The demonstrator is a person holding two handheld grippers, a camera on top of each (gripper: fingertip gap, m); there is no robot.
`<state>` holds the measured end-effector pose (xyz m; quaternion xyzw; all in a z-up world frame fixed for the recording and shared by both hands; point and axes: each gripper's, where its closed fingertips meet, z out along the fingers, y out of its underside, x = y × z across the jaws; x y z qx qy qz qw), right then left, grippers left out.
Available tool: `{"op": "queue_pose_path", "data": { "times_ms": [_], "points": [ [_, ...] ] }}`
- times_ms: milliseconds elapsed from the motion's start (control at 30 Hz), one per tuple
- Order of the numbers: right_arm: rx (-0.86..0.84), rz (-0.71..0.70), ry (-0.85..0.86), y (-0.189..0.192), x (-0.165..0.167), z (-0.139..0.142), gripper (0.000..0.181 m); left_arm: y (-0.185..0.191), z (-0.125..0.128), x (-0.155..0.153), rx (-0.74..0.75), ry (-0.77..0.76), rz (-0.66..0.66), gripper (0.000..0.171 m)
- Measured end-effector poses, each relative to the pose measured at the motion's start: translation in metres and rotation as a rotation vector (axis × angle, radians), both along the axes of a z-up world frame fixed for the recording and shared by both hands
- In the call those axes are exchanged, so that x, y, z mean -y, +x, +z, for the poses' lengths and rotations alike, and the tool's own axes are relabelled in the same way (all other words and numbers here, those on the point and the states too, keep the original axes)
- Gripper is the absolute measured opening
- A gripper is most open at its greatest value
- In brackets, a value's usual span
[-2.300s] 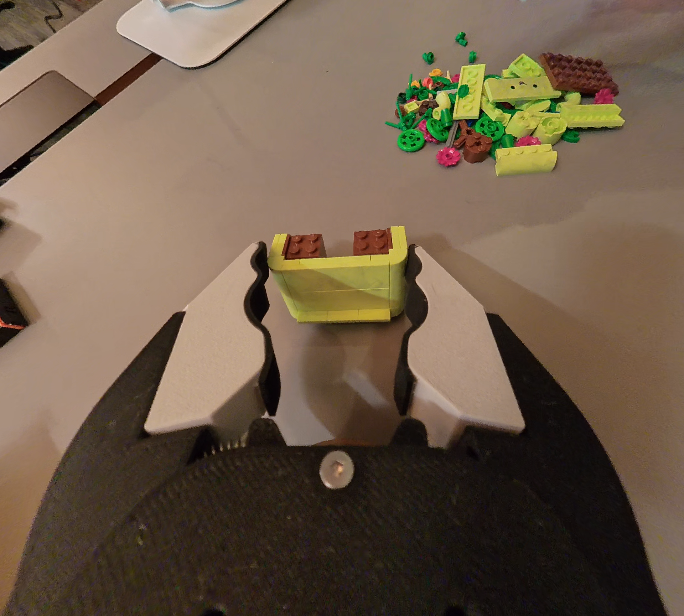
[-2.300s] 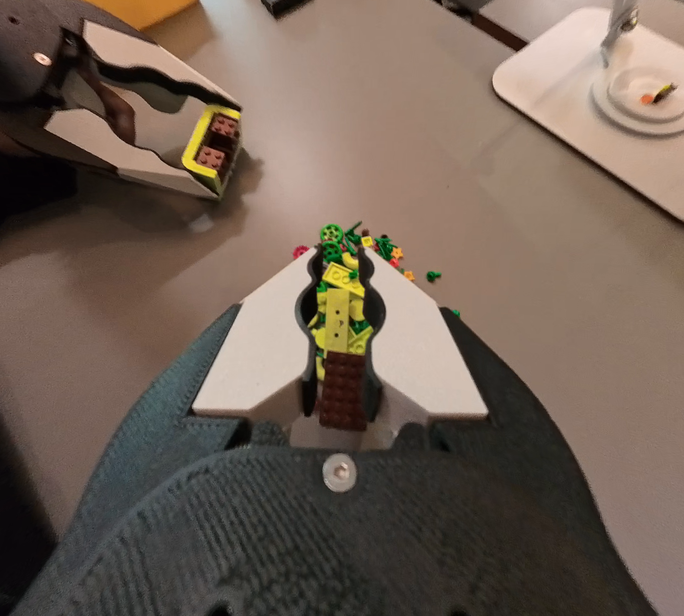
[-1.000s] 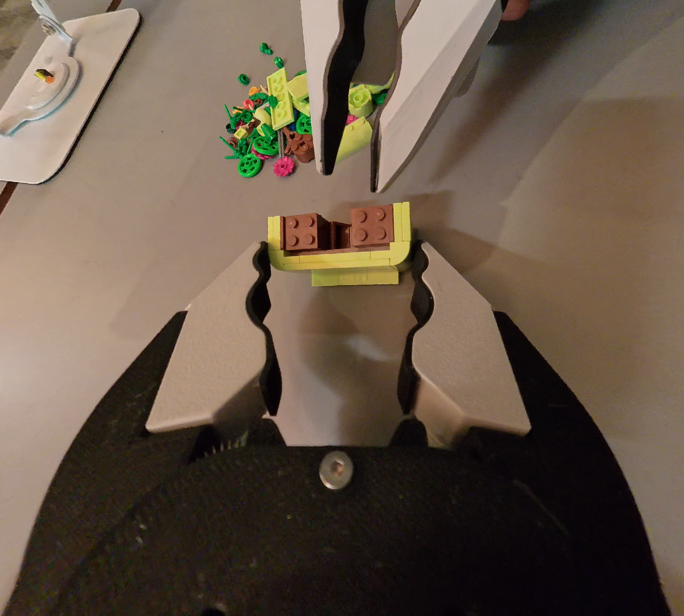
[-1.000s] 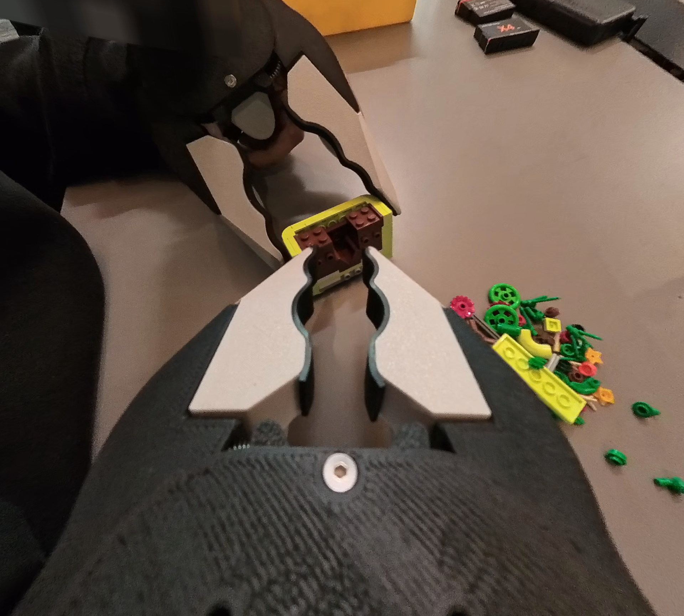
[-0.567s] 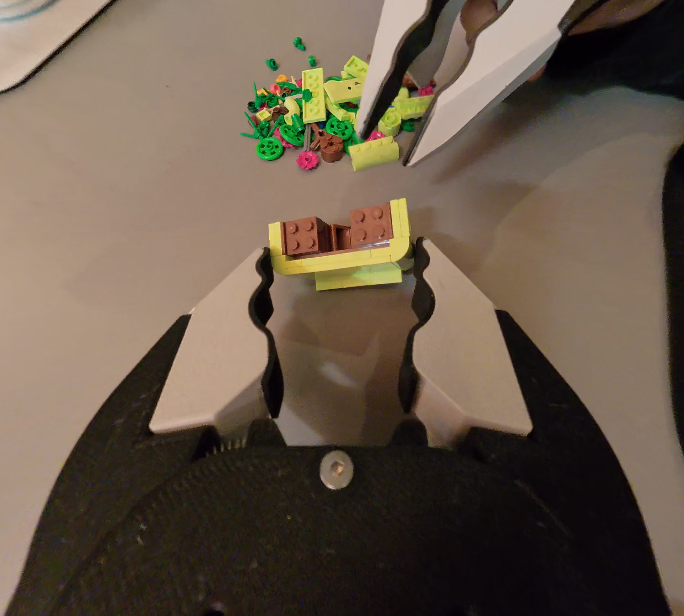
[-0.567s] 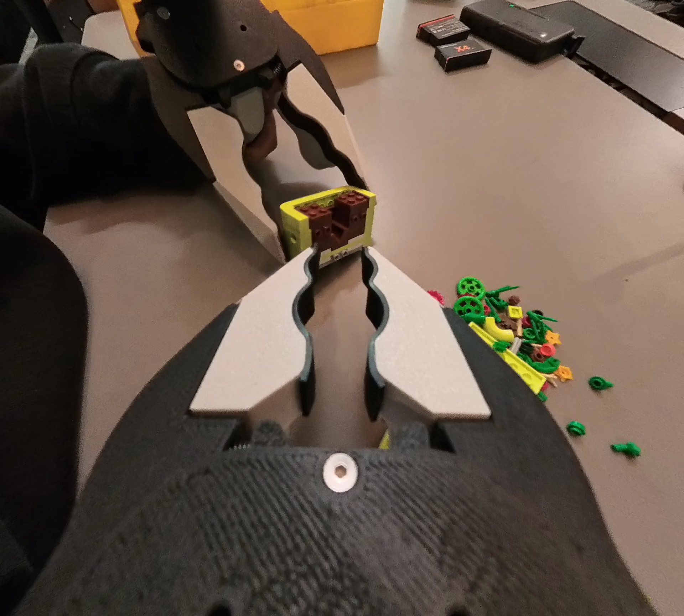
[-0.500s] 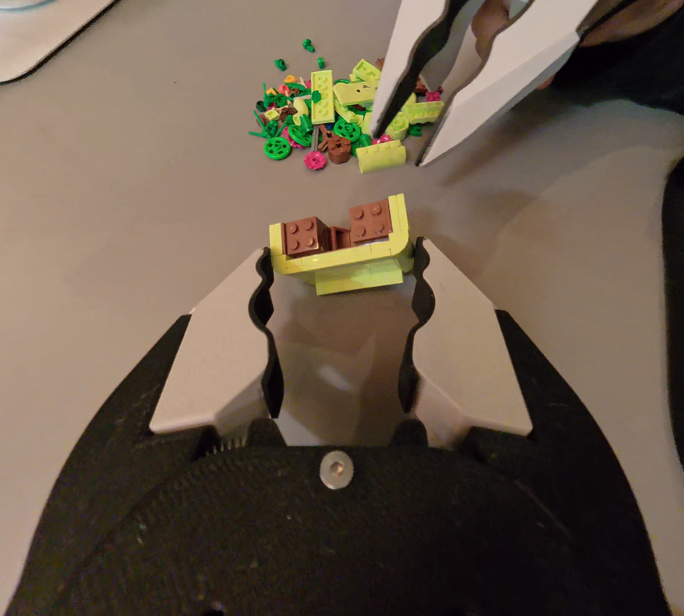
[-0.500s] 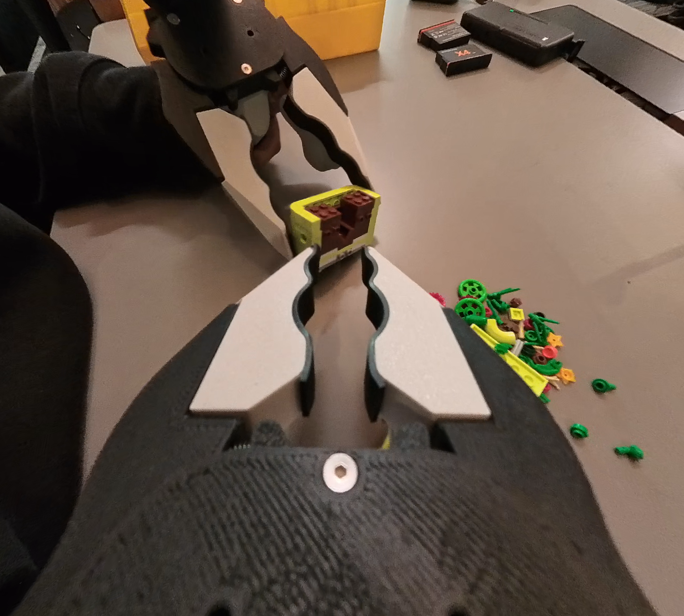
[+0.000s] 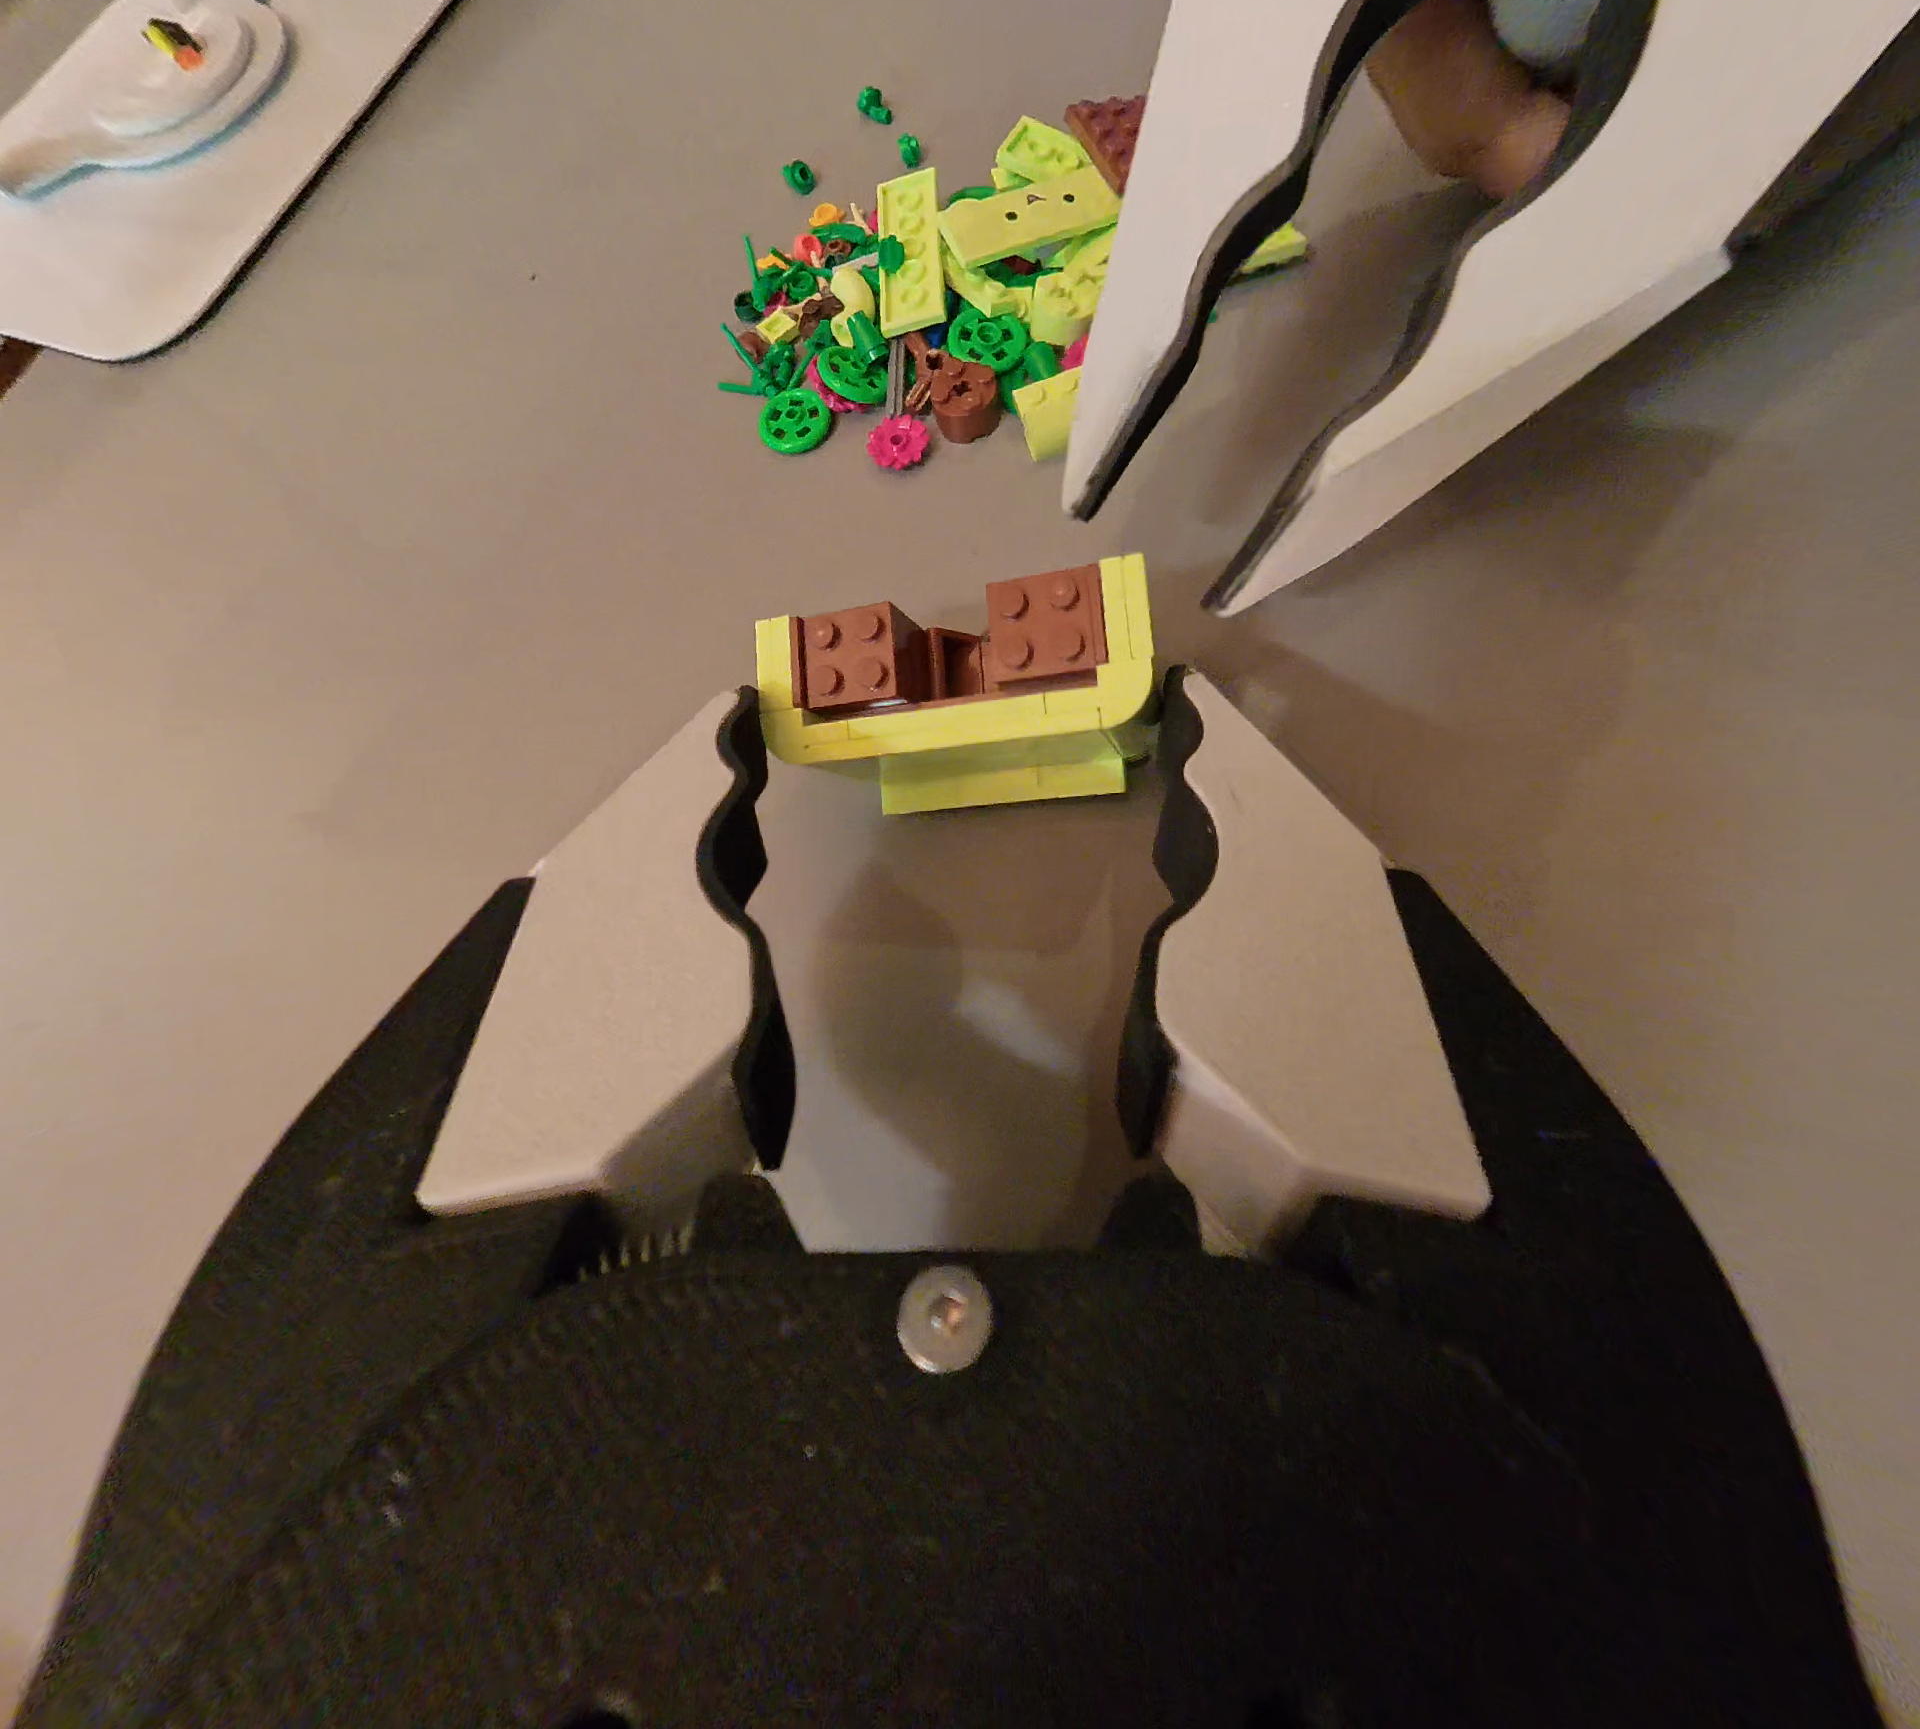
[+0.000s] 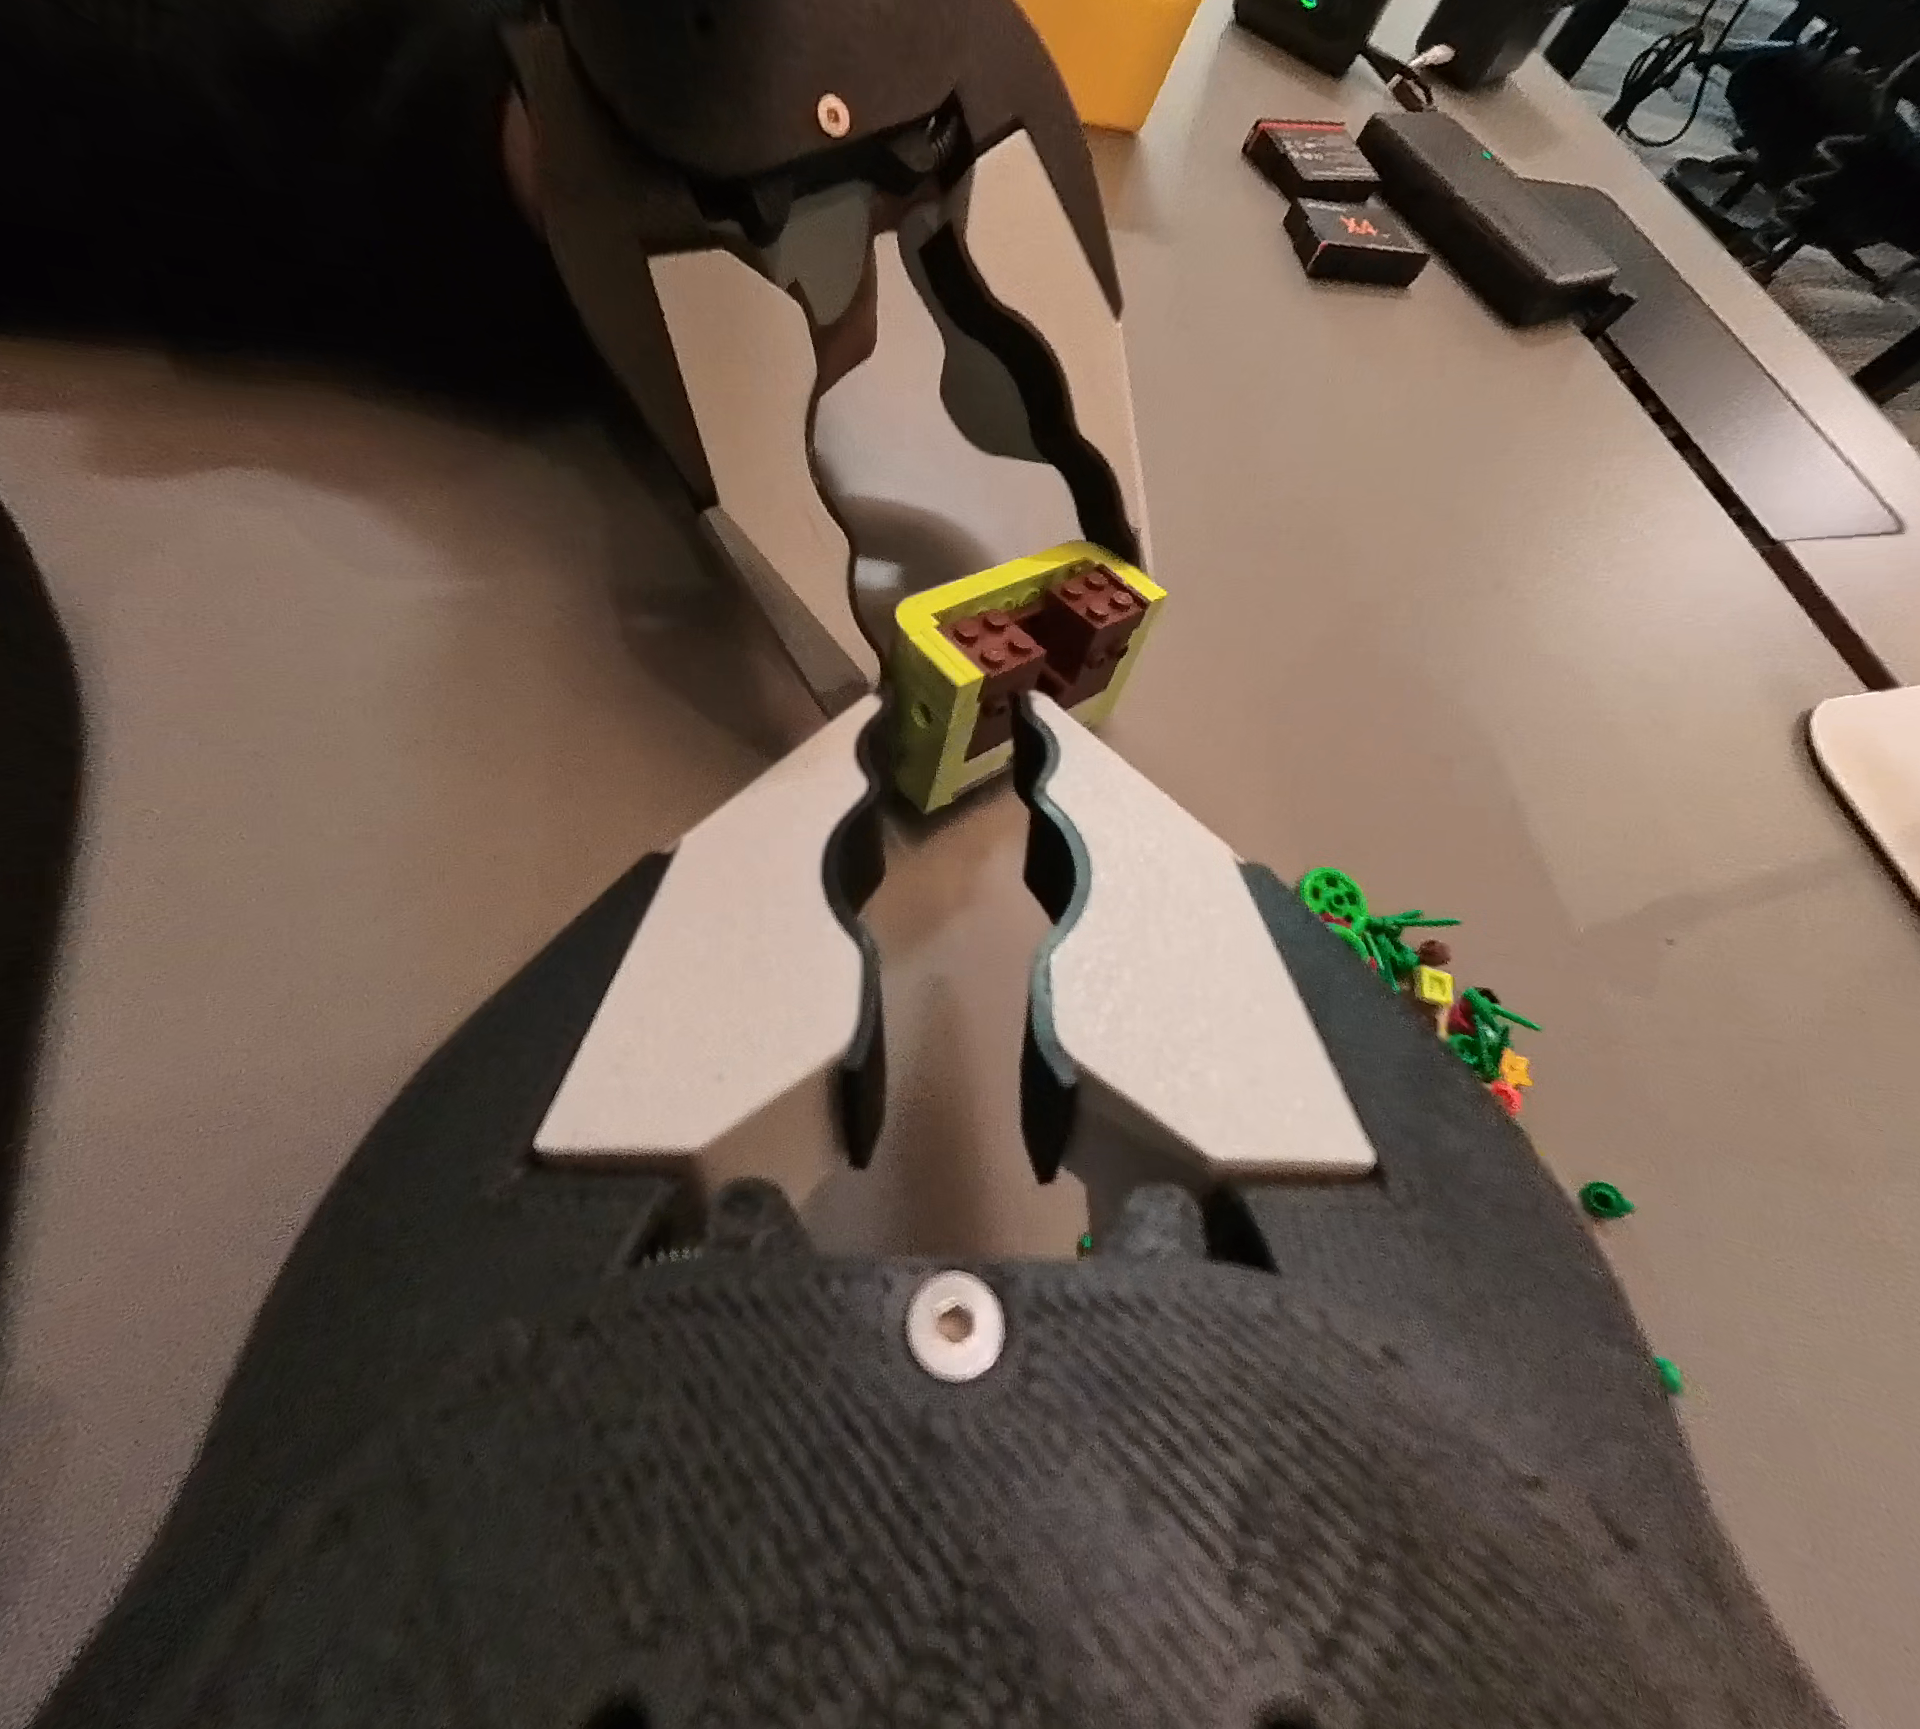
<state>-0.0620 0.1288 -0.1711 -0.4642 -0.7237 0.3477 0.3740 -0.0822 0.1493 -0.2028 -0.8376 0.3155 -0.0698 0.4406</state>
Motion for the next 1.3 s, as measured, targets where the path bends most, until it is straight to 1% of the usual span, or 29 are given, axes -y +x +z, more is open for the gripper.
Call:
{"op": "queue_pose_path", "data": {
  "times_ms": [100,233,333,433,500,600,633,700,767,833,1067,1300],
  "points": [
    [0.021,-0.007,0.004,-0.002,0.002,-0.006,0.018,0.002,0.0,0.0,-0.013,0.011,-0.005,0.074],
    [0.025,-0.05,-0.047,-0.003,-0.003,-0.006,0.01,0.001,0.001,-0.003,-0.013,0.018,0.028,0.074],
    [0.037,-0.055,-0.099,-0.002,-0.007,-0.006,0.007,0.0,0.003,-0.004,-0.019,0.036,0.034,0.074],
    [0.035,-0.051,-0.134,0.0,-0.009,-0.005,0.0,-0.003,0.012,-0.009,-0.042,0.121,0.057,0.081],
    [0.026,-0.049,-0.153,0.001,-0.009,-0.002,0.0,0.0,0.015,-0.008,-0.059,0.164,0.03,0.08],
    [0.022,-0.057,-0.151,0.001,-0.012,-0.001,0.0,0.004,0.013,-0.005,-0.088,0.175,-0.008,0.067],
    [0.018,-0.062,-0.14,0.001,-0.013,0.0,0.0,0.004,0.013,-0.005,-0.094,0.177,-0.009,0.067],
    [0.019,-0.069,-0.123,0.002,-0.015,-0.001,0.006,0.002,0.013,-0.006,-0.093,0.177,0.002,0.068],
    [0.022,-0.07,-0.118,0.001,-0.015,-0.001,0.01,-0.002,0.012,-0.007,-0.084,0.155,0.027,0.076],
    [0.019,-0.067,-0.121,0.001,-0.014,-0.001,0.011,-0.005,0.01,-0.007,-0.067,0.129,0.038,0.079],
    [0.025,-0.07,-0.14,-0.001,-0.012,-0.003,0.014,-0.003,0.008,-0.004,-0.031,0.083,0.03,0.068],
    [0.033,-0.071,-0.153,-0.001,-0.012,-0.005,0.014,-0.002,0.007,-0.004,-0.032,0.081,0.031,0.068]
  ]
}}
